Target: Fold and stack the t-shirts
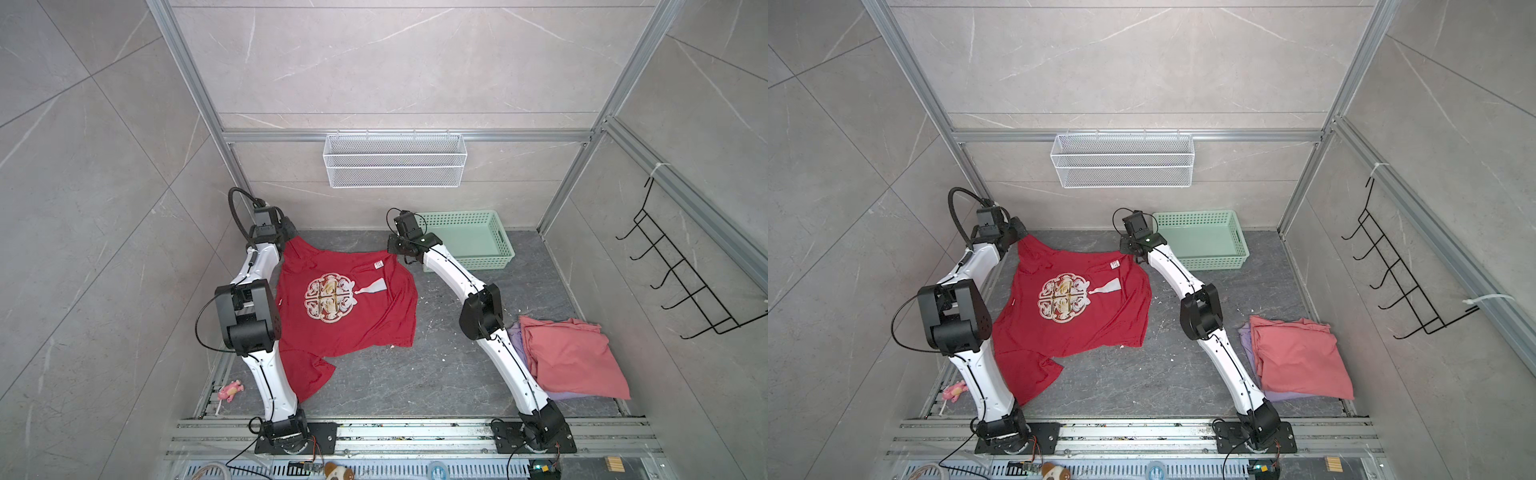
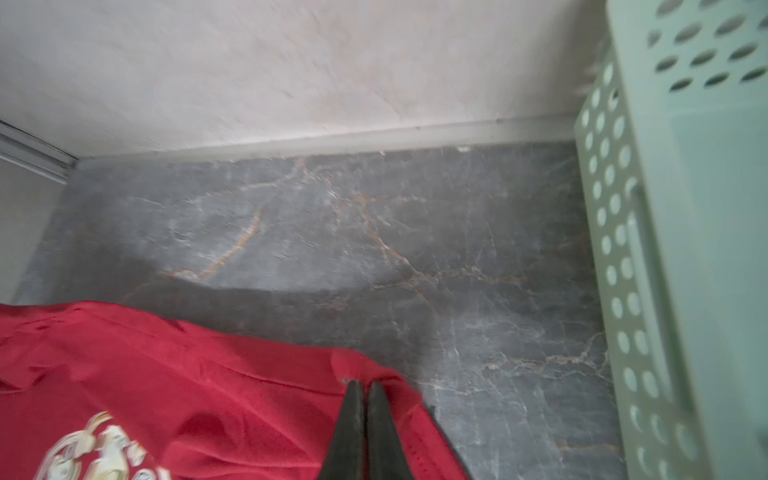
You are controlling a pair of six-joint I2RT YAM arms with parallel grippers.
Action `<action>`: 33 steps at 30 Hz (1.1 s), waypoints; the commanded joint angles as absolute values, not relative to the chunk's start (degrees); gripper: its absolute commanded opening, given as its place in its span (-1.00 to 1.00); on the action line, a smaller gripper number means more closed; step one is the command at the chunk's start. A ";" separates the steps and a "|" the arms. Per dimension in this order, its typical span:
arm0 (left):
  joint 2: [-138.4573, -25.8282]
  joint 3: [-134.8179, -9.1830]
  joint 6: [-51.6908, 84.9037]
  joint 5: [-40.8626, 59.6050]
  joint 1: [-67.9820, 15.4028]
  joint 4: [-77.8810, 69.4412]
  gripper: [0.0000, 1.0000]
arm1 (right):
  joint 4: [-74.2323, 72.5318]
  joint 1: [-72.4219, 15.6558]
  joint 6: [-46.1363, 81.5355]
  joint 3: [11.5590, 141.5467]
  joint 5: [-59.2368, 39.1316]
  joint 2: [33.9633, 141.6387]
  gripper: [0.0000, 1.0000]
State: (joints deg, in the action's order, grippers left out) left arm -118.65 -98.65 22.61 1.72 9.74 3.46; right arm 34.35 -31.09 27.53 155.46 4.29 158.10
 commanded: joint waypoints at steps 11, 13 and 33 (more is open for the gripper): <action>-140.66 -117.72 32.71 19.46 10.72 -6.90 -1.00 | 30.86 -31.08 33.09 158.43 3.94 162.96 -1.00; -142.33 -118.98 34.73 19.67 10.73 -7.95 -1.00 | 30.24 -31.11 33.45 157.88 4.13 163.16 -1.00; -143.92 -122.49 38.20 7.93 12.16 1.77 -1.00 | 30.03 -30.88 33.63 158.34 4.02 163.82 -1.00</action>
State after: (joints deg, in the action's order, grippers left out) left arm -144.70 -121.16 38.98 8.62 11.31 -0.45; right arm 30.98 -30.87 33.89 157.40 4.69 162.78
